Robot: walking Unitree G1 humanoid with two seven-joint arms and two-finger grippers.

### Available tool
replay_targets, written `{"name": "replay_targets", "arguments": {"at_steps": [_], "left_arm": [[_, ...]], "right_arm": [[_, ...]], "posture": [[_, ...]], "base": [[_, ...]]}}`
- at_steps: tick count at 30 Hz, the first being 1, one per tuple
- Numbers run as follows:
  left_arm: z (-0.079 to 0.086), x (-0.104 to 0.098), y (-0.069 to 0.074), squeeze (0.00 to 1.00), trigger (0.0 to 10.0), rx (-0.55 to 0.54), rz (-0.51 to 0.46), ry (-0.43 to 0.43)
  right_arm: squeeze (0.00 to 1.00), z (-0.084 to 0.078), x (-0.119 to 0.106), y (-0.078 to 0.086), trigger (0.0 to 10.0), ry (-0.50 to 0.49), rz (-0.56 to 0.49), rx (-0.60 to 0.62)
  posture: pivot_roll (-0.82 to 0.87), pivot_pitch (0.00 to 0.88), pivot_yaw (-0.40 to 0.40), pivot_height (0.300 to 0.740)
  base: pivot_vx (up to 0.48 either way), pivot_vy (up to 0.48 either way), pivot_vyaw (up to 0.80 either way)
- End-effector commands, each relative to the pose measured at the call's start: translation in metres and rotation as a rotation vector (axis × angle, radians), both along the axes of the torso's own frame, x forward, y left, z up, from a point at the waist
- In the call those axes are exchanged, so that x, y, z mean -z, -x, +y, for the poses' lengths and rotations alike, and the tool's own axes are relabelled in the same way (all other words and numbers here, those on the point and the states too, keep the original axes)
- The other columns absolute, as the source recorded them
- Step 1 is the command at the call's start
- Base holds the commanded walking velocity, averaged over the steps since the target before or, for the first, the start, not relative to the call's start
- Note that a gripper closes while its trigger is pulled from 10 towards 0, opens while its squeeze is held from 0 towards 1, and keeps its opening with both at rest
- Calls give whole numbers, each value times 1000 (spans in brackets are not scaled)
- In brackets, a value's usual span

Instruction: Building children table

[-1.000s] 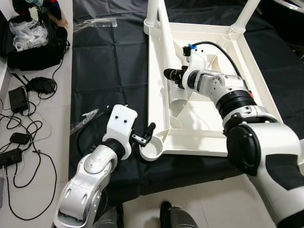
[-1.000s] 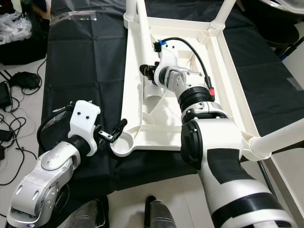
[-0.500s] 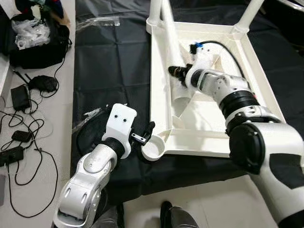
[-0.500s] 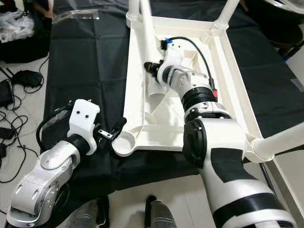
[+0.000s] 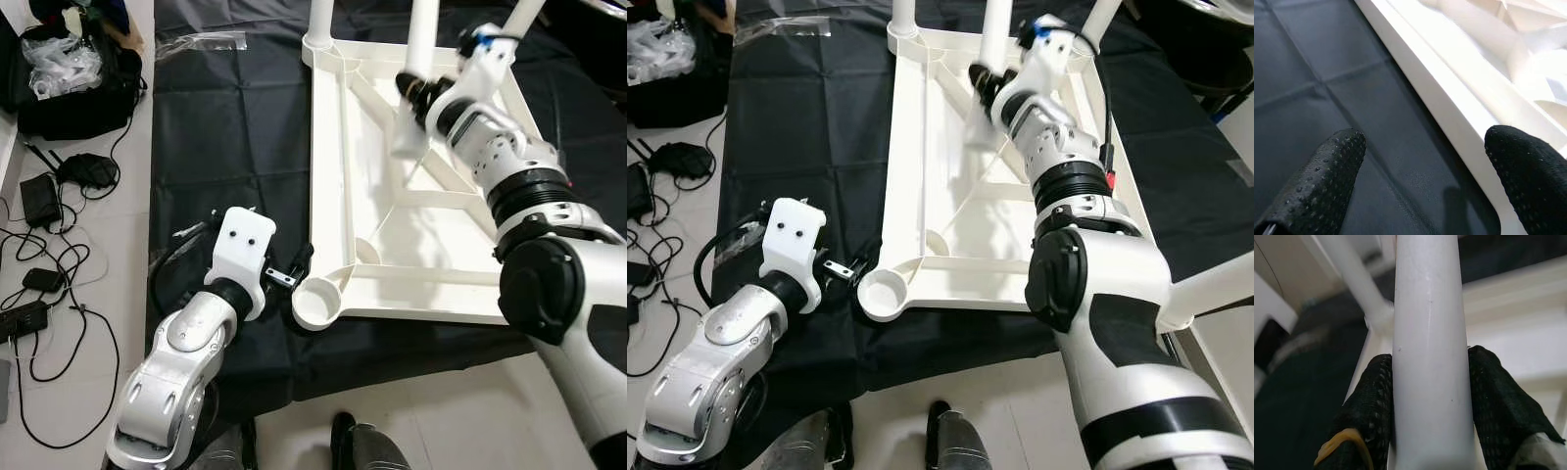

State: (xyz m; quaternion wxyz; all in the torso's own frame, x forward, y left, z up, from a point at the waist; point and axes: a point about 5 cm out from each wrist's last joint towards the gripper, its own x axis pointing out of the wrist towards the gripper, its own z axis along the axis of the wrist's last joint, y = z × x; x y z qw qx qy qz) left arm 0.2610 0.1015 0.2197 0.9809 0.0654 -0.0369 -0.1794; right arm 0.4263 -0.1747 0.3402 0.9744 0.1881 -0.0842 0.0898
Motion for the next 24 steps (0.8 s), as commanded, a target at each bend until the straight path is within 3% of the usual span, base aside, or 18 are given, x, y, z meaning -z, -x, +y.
{"name": "replay_targets", "arguments": {"at_steps": [1, 3, 4, 5, 8, 11, 14, 16, 19, 24], "left_arm": [[2, 3, 1, 0, 10000, -8, 11, 3], [2, 3, 1, 0, 10000, -8, 11, 3], [3, 1, -2, 0, 10000, -14, 7, 18], [3, 1, -2, 0, 10000, -14, 7, 18], [7, -7, -13, 0, 10000, -36, 5, 121], [7, -11, -16, 0, 10000, -30, 11, 158], [4, -17, -22, 0, 10000, 7, 8, 191], [4, -17, -22, 0, 10000, 7, 8, 191], [-5, -23, -29, 0, 10000, 89, 11, 215], [-15, -32, -35, 0, 10000, 204, 14, 230]], "right_arm": [[0, -4, -23, 4, 0, -14, -113, 9], [0, -4, -23, 4, 0, -14, -113, 9], [0, -5, -33, 7, 0, -15, -185, 11], [0, -5, -33, 7, 0, -15, -185, 11], [0, 5, -64, 25, 0, -89, -438, -80], [0, 11, -66, 30, 0, -111, -476, -131], [0, 26, -56, 40, 0, -100, -515, -214], [0, 26, -56, 40, 0, -100, -515, -214], [0, 45, -33, 48, 0, -81, -520, -305], [0, 54, -10, 51, 0, -105, -499, -336]], "posture": [[178, 256, -99, 740], [178, 256, -99, 740], [177, 246, -93, 740], [177, 246, -93, 740], [166, 220, -81, 740], [164, 216, -77, 740], [159, 204, -70, 740], [159, 204, -70, 740], [154, 191, -59, 740], [164, 192, -59, 740]], "base": [[0, 0, 0], [0, 0, 0], [0, 0, 0], [0, 0, 0], [0, 0, 0], [0, 0, 0], [0, 0, 0], [0, 0, 0], [0, 0, 0], [0, 0, 0]]}}
